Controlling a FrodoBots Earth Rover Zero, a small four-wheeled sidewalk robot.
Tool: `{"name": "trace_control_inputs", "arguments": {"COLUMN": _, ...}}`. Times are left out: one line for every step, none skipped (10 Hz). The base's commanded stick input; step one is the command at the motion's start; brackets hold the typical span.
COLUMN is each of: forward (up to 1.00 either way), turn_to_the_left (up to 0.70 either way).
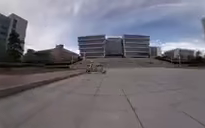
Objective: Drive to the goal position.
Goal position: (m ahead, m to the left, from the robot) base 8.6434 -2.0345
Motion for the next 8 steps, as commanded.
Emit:
{"name": "trace_control_inputs", "arguments": {"forward": 0.85, "turn_to_the_left": -0.09}}
{"name": "trace_control_inputs", "arguments": {"forward": 0.85, "turn_to_the_left": -0.08}}
{"name": "trace_control_inputs", "arguments": {"forward": 0.85, "turn_to_the_left": -0.05}}
{"name": "trace_control_inputs", "arguments": {"forward": 0.85, "turn_to_the_left": -0.02}}
{"name": "trace_control_inputs", "arguments": {"forward": 0.85, "turn_to_the_left": 0.0}}
{"name": "trace_control_inputs", "arguments": {"forward": 0.85, "turn_to_the_left": 0.0}}
{"name": "trace_control_inputs", "arguments": {"forward": 0.85, "turn_to_the_left": 0.0}}
{"name": "trace_control_inputs", "arguments": {"forward": 0.85, "turn_to_the_left": 0.0}}
